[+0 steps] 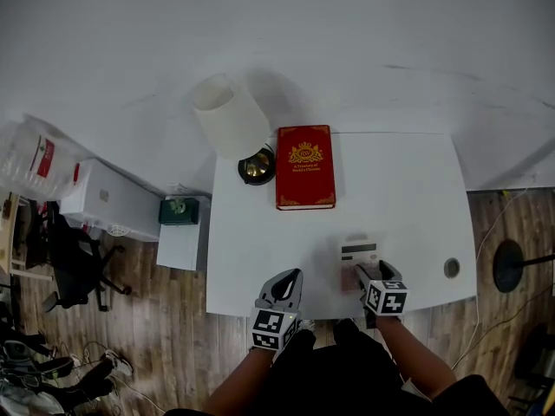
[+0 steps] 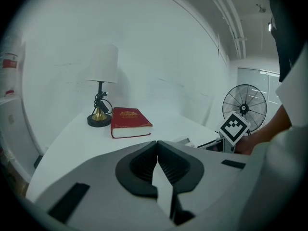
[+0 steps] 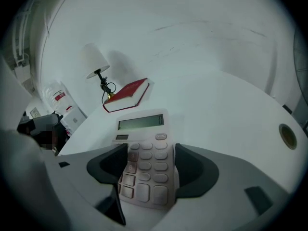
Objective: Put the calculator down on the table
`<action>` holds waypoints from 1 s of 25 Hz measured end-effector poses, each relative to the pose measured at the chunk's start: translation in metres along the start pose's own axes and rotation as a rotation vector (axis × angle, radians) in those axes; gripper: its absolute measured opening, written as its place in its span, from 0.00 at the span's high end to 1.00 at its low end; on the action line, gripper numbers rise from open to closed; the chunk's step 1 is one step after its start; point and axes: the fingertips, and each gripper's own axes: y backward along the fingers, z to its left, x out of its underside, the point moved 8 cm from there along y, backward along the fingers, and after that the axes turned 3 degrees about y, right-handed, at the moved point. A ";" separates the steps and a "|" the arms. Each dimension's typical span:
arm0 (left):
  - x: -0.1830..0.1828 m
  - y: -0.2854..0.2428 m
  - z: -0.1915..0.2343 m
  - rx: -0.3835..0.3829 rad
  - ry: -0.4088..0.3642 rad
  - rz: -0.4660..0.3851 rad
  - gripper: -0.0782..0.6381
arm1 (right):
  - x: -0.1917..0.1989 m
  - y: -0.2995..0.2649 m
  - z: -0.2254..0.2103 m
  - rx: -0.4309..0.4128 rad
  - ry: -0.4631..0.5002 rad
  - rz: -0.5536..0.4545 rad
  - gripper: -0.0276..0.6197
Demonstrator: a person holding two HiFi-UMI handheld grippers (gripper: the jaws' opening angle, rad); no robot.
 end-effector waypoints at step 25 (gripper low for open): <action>-0.067 0.007 -0.001 -0.006 -0.140 -0.131 0.86 | -0.119 0.114 0.055 -0.052 0.295 -0.496 0.80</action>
